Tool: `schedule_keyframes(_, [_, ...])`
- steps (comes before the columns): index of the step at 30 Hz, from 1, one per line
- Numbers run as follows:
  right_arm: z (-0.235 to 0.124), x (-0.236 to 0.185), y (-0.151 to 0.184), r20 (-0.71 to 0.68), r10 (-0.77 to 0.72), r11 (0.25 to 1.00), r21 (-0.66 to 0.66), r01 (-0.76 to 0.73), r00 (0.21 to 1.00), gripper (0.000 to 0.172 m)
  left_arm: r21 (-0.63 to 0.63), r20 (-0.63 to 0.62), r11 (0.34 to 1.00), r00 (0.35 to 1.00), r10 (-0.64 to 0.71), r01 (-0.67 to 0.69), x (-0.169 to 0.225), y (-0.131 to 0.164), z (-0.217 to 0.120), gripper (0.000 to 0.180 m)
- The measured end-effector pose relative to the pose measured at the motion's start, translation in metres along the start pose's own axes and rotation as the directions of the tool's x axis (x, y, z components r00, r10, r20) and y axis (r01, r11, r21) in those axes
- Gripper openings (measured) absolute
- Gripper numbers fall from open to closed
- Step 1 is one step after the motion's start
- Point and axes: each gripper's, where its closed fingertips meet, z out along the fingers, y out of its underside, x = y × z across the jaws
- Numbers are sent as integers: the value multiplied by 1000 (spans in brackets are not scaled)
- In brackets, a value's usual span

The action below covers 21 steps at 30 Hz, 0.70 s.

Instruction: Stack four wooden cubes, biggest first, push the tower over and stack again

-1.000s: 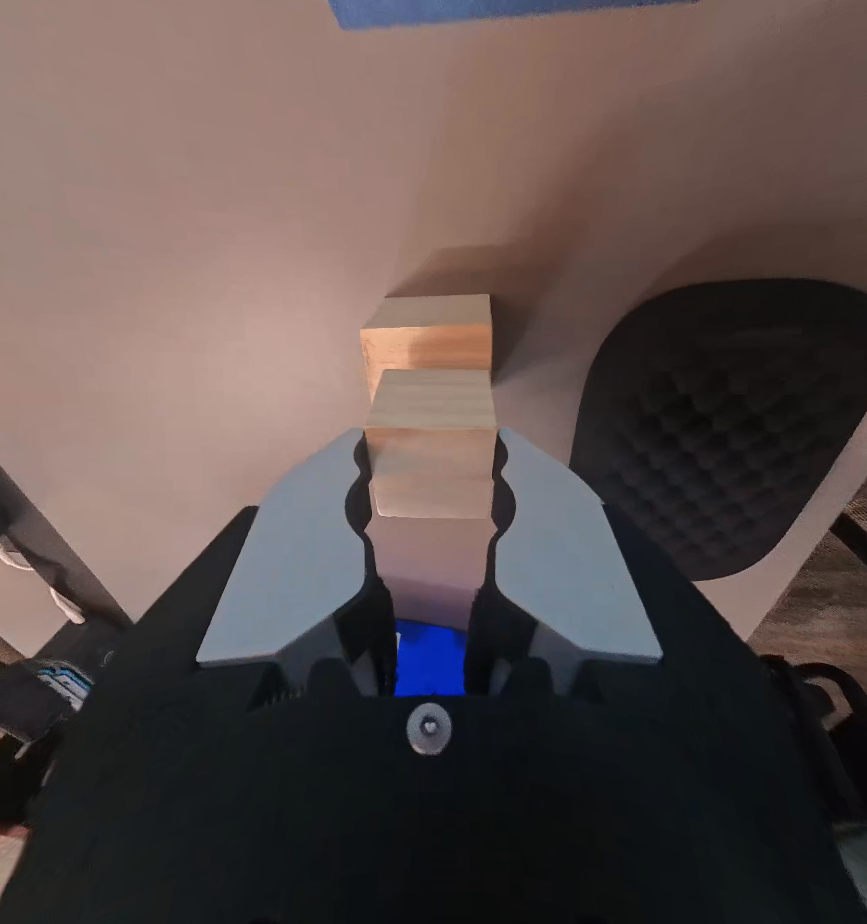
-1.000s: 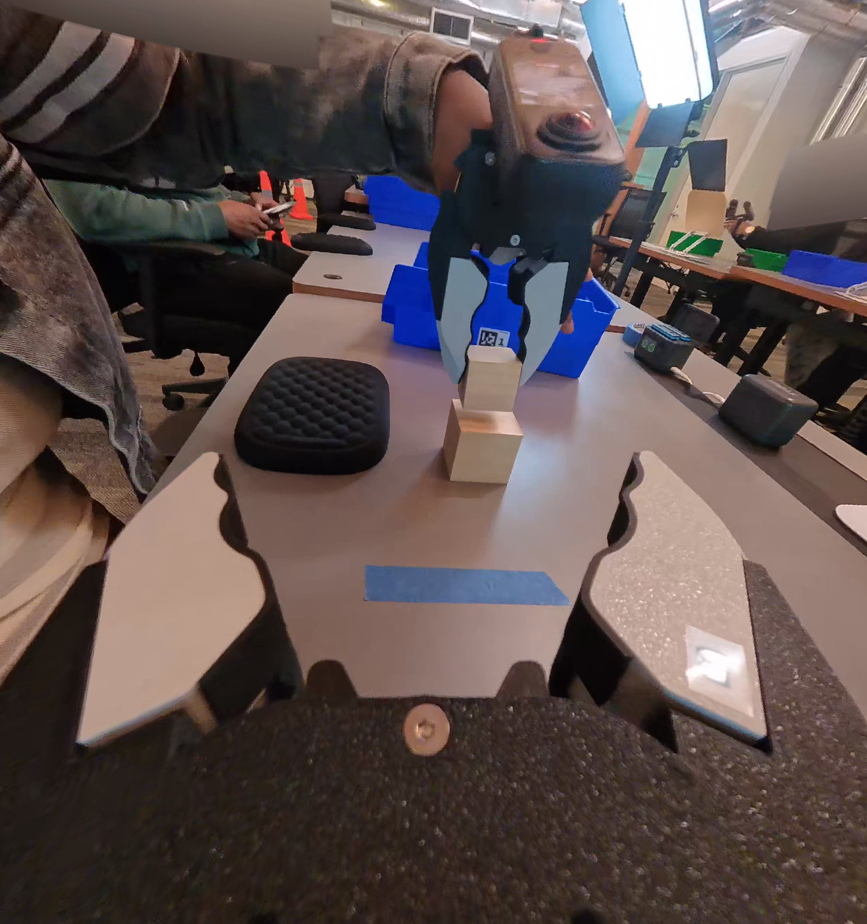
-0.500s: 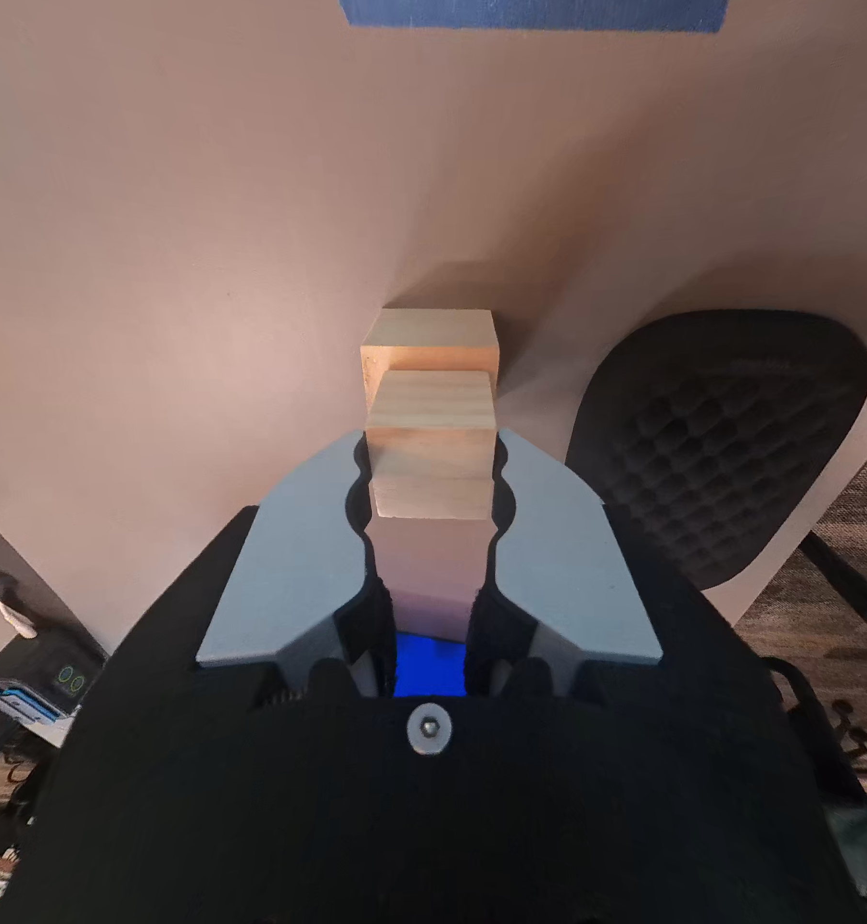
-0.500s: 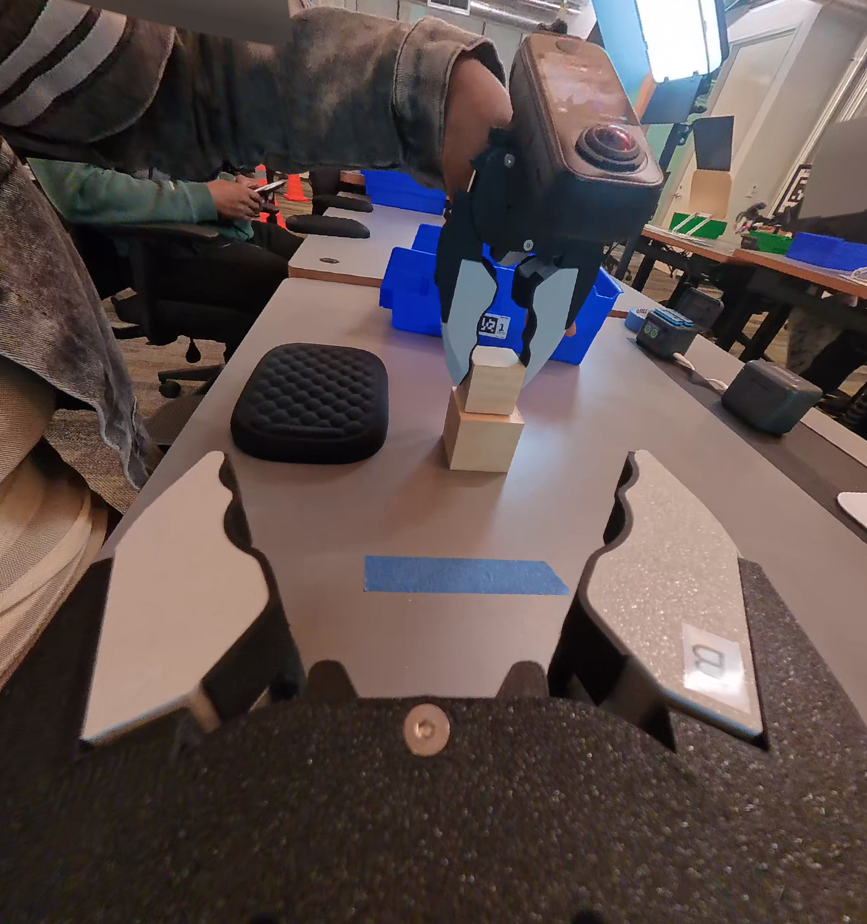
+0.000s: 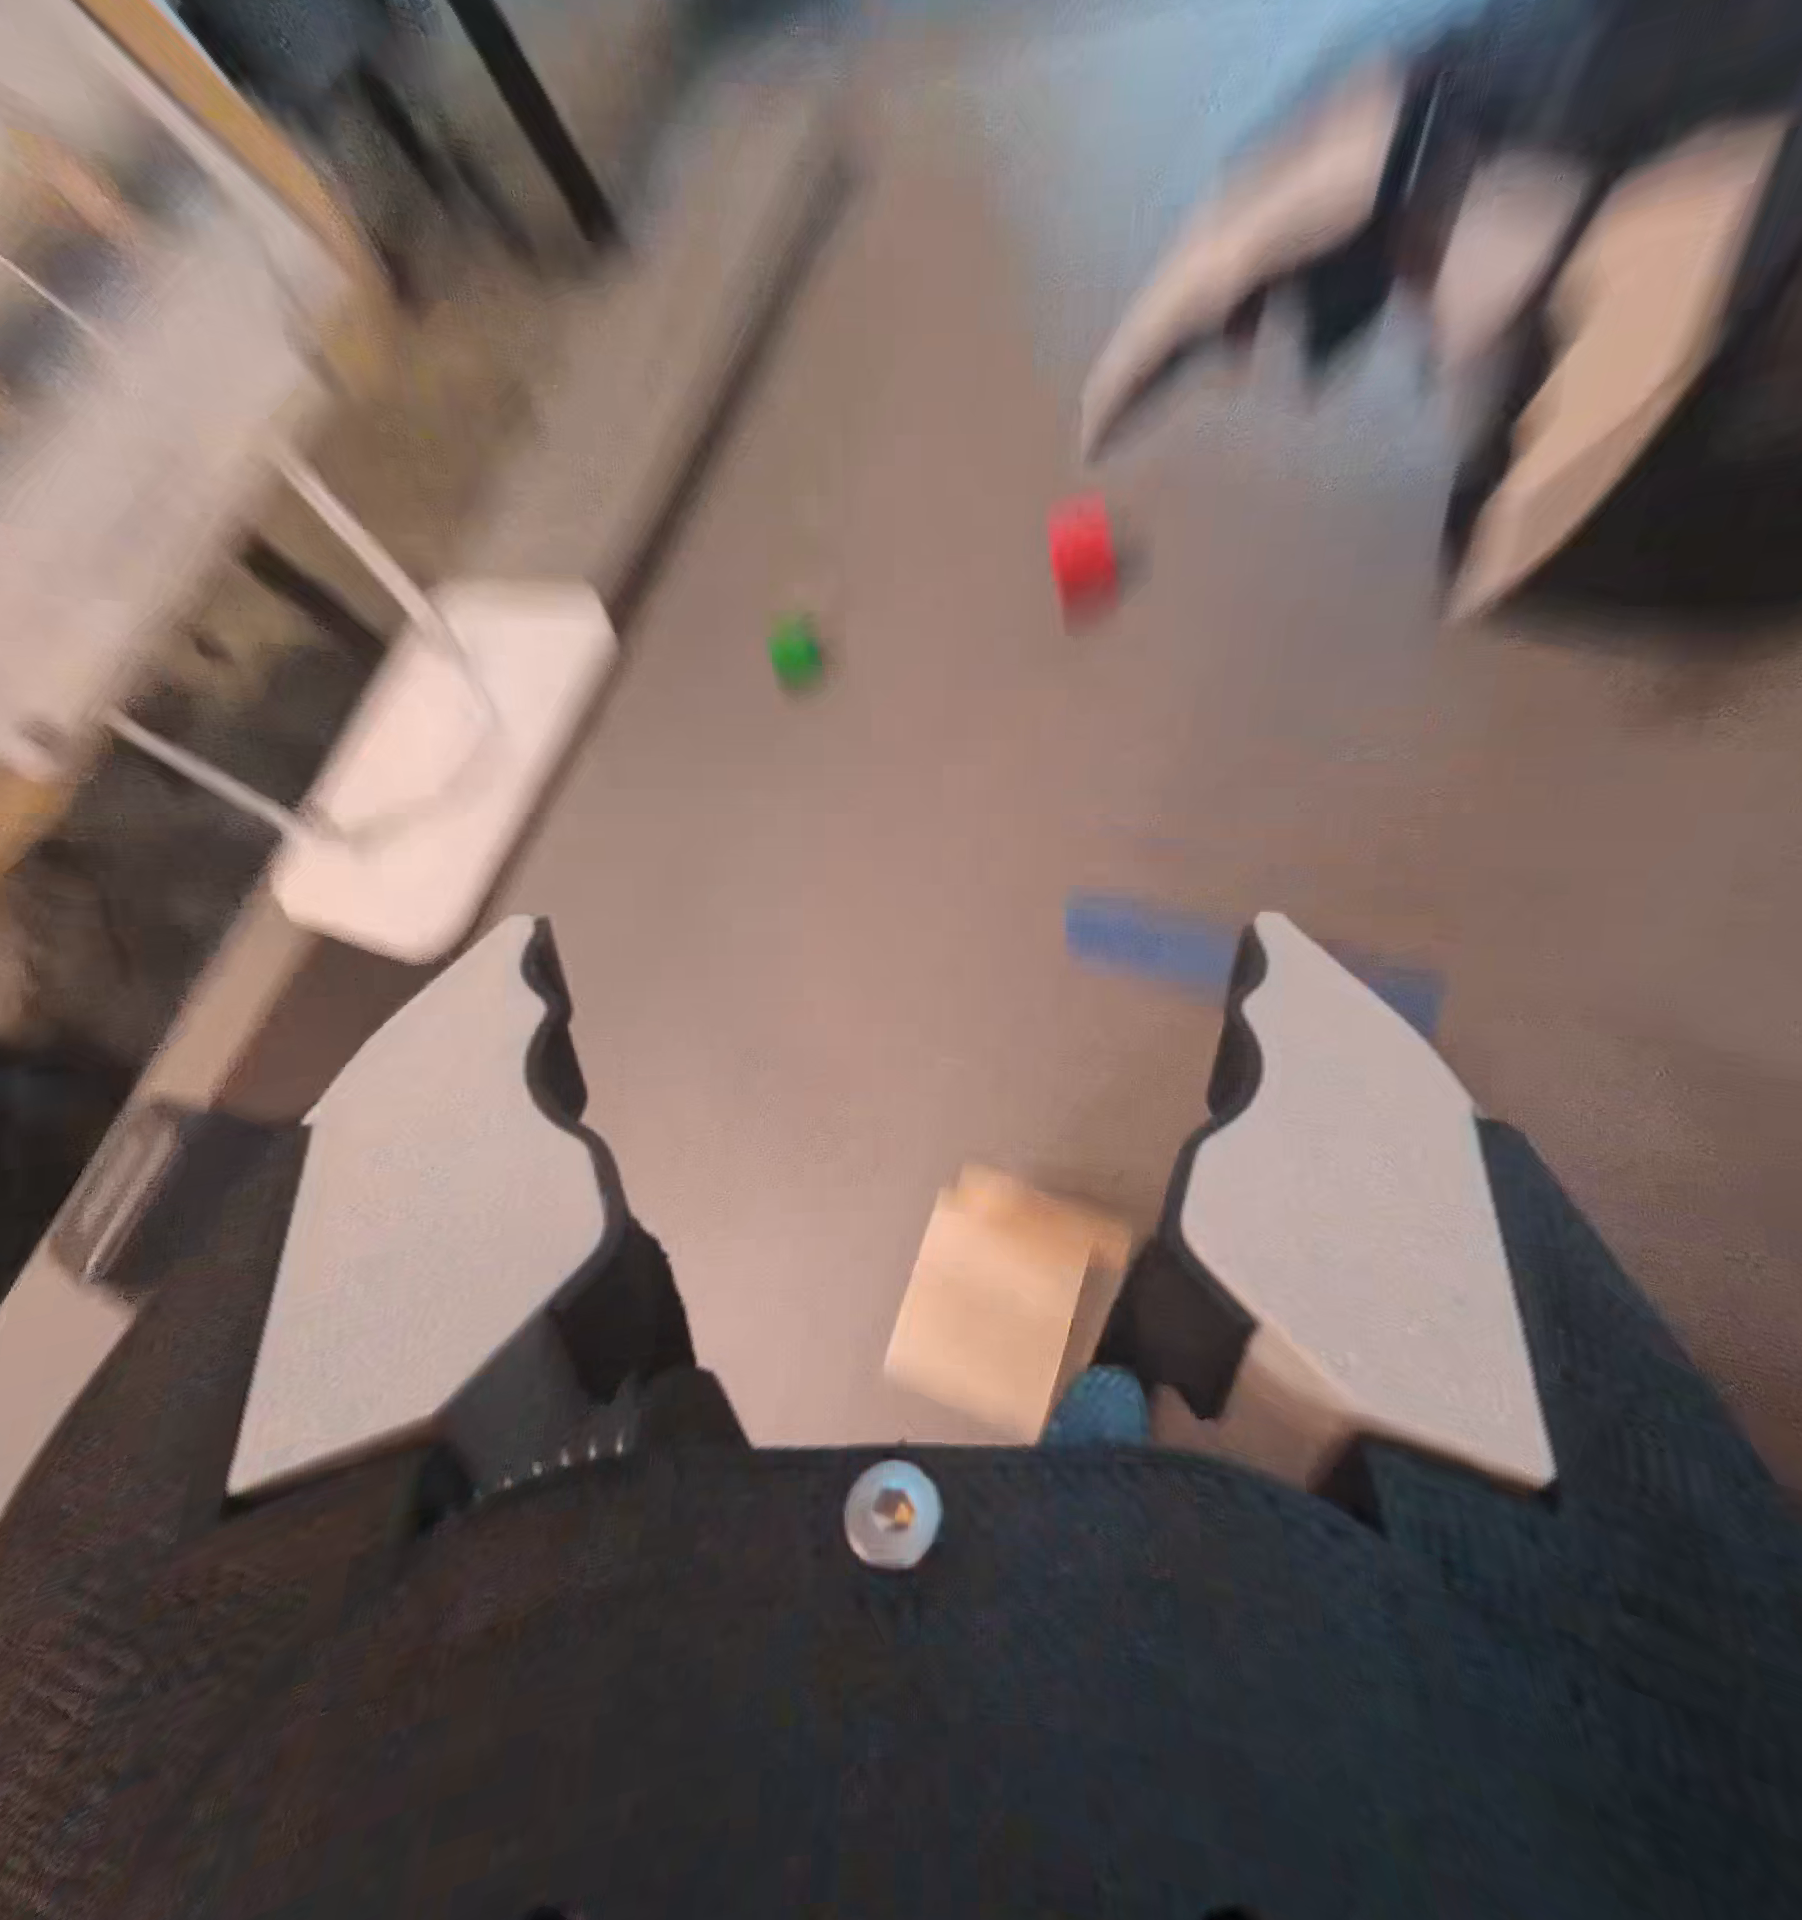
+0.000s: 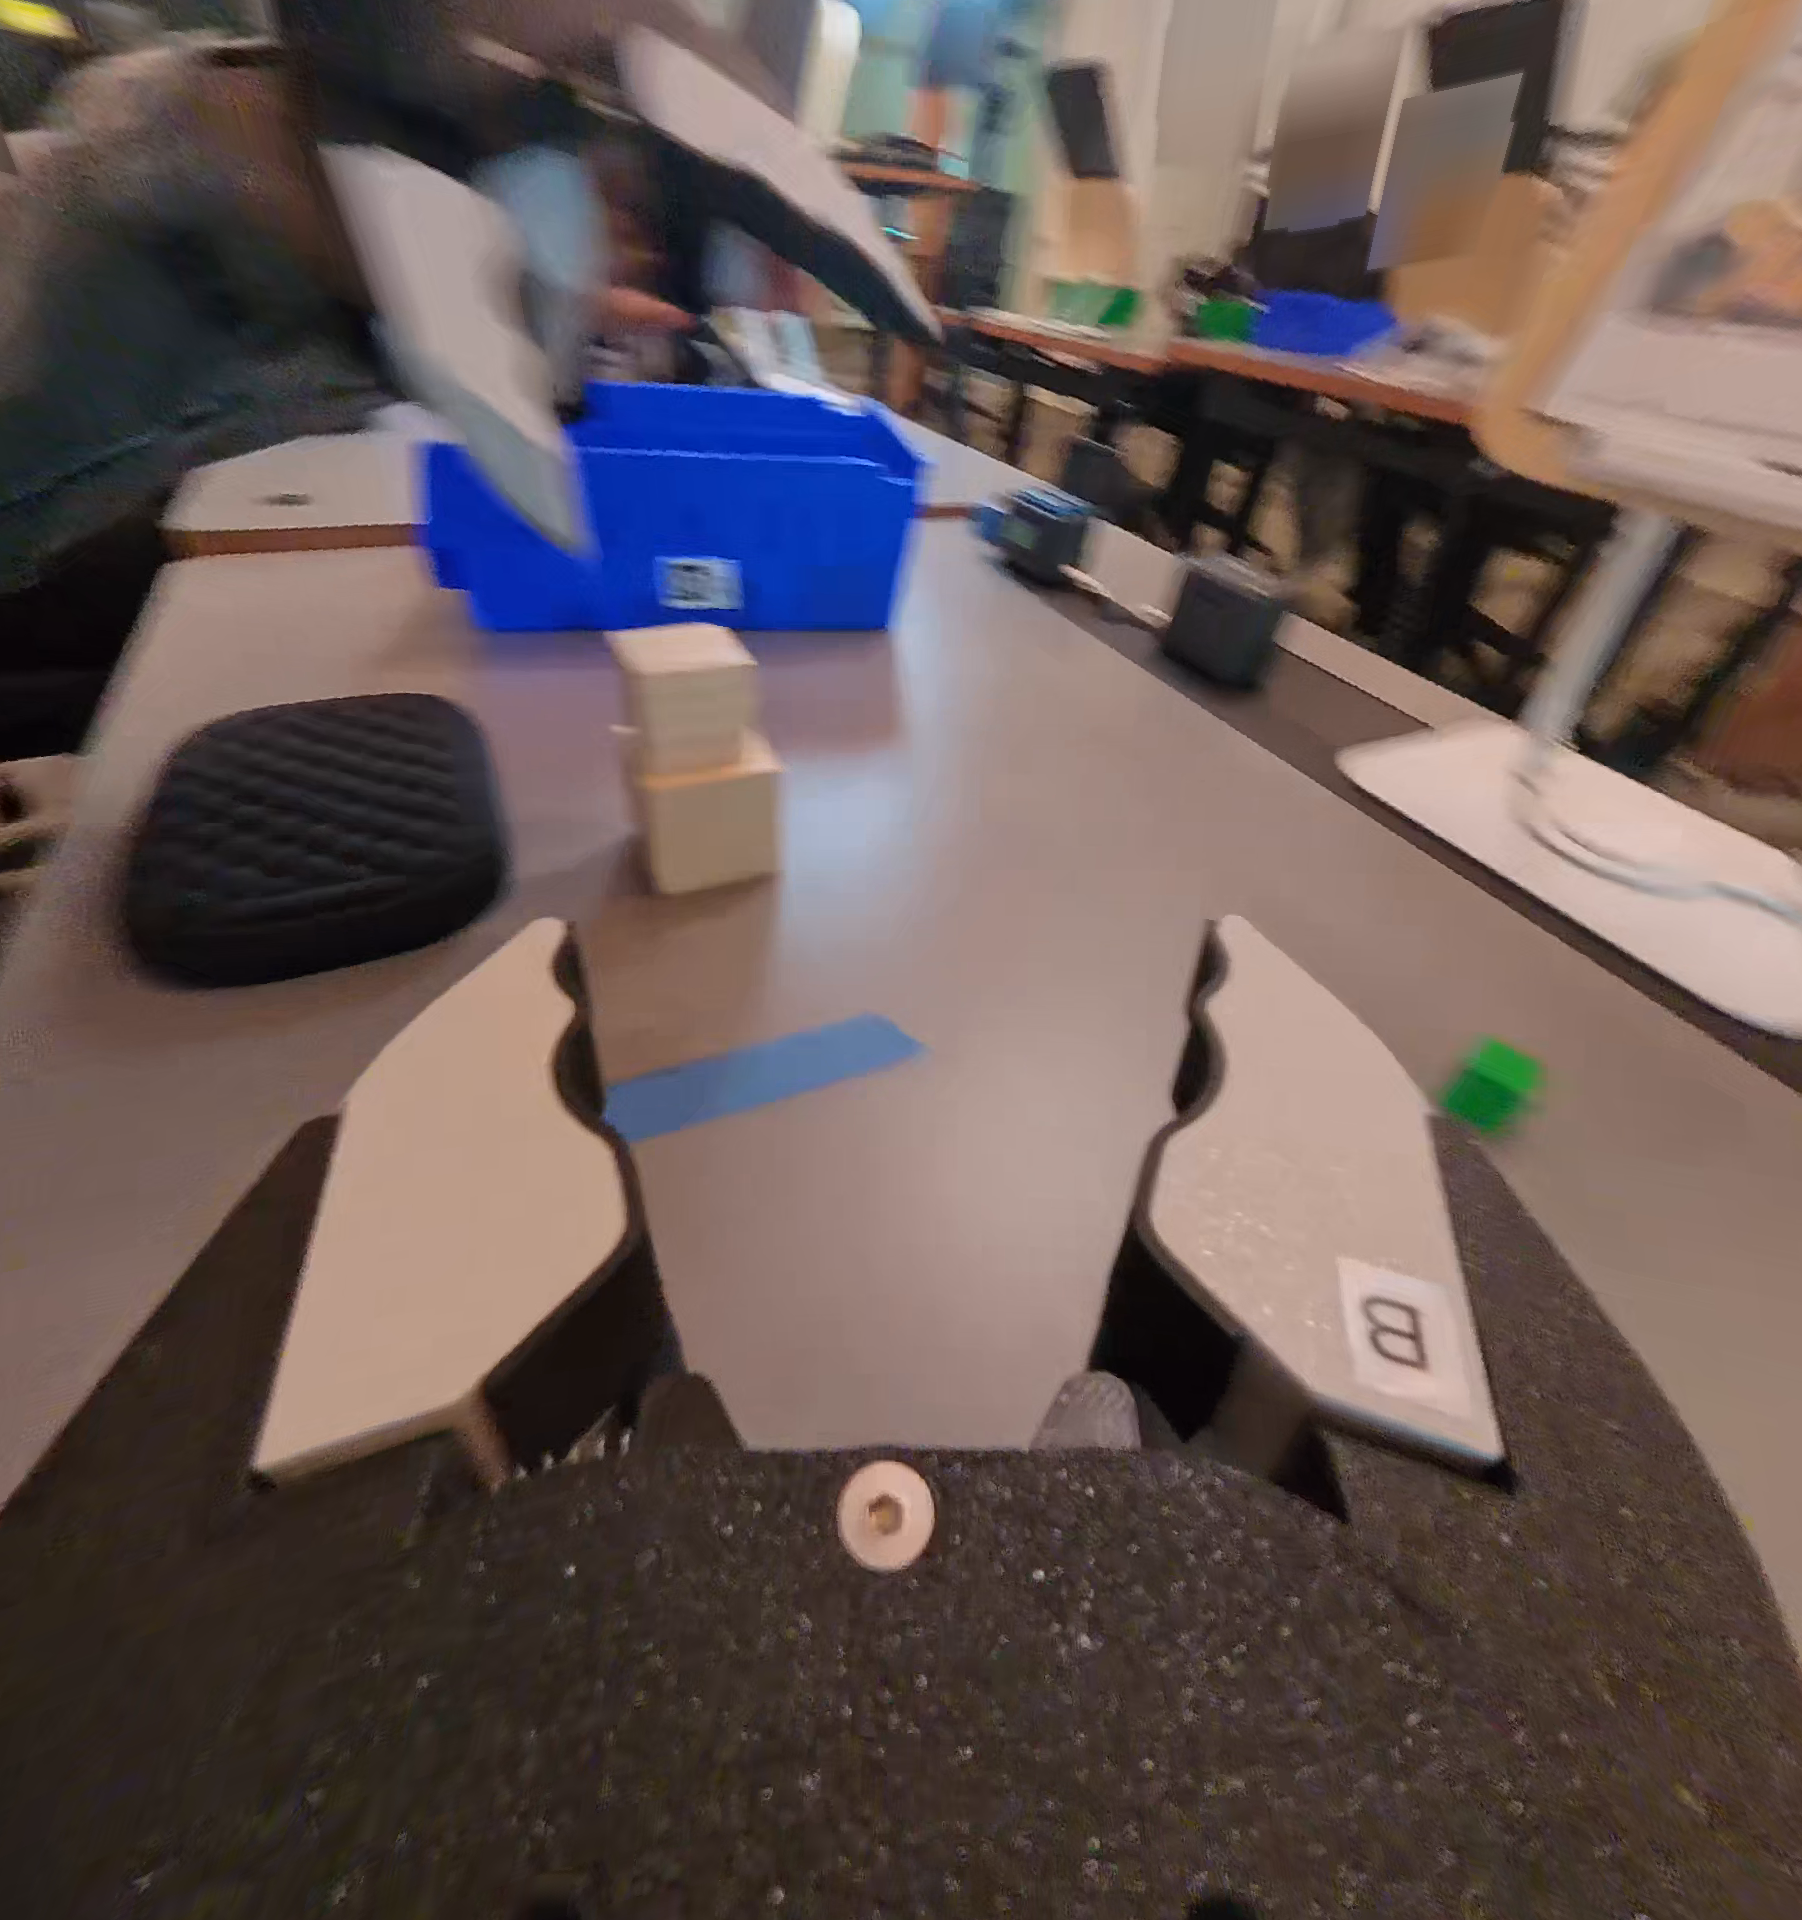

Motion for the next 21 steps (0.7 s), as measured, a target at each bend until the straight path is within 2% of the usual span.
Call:
schedule_keyframes(1, [-5, 20, 8, -96, 35, 999, -38, -39, 995, 94, 200, 46, 979, 997, -58, 47, 2, -23, -11, 119])
schedule_keyframes(2, [-11, 38, 17, -181, 72, 993, -80, -87, 981, 88, 385, 81, 919, 989, -120, 80, 4, -41, -25, 119])
schedule_keyframes(3, [-17, 50, 28, -234, 101, 983, -124, -133, 967, 81, 524, 103, 847, 980, -170, 92, 7, -52, -38, 119])
schedule_keyframes(4, [-22, 60, 40, -273, 127, 968, -178, -180, 954, 69, 601, 122, 793, 969, -215, 101, 9, -54, -47, 119])
schedule_keyframes(5, [-27, 69, 53, -309, 148, 945, -237, -226, 940, 69, 634, 139, 766, 957, -254, 111, 12, -51, -51, 118])
schedule_keyframes(9, [-44, 102, 102, -408, 57, 818, -503, -277, 911, 62, 633, 190, 766, 937, -293, 111, 32, -31, -43, 118])
schedule_keyframes(12, [-37, 108, 121, -371, 65, 769, -573, -284, 926, 55, 646, 172, 752, 935, -311, 131, 43, -29, -36, 117])
schedule_keyframes(13, [-32, 108, 124, -358, 79, 771, -570, -285, 930, 41, 650, 174, 748, 931, -320, 136, 44, -29, -34, 115])
schedule_keyframes(14, [-28, 107, 125, -344, 95, 779, -558, -285, 934, 28, 658, 179, 741, 929, -325, 132, 46, -30, -33, 113])
schedule_keyframes(16, [-21, 99, 113, -301, 158, 819, -492, -296, 940, 28, 676, 215, 730, 921, -326, 101, 48, -35, -28, 108])
schedule_keyframes(17, [-17, 92, 96, -259, 209, 862, -407, -303, 943, 28, 679, 253, 731, 912, -322, 69, 48, -39, -24, 104])
schedule_keyframes(18, [-11, 80, 70, -168, 293, 903, -275, -330, 941, 28, 676, 302, 737, 905, -300, 18, 50, -43, -20, 100])
schedule_keyframes(19, [-7, 63, 38, -32, 394, 910, -124, -395, 919, 28, 660, 354, 750, 900, -255, -47, 54, -48, -14, 96])
schedule_keyframes(21, [-10, 27, -22, 314, 521, 814, 97, -573, 794, 28, 594, 446, 785, 883, -143, -173, 62, -60, 3, 90])
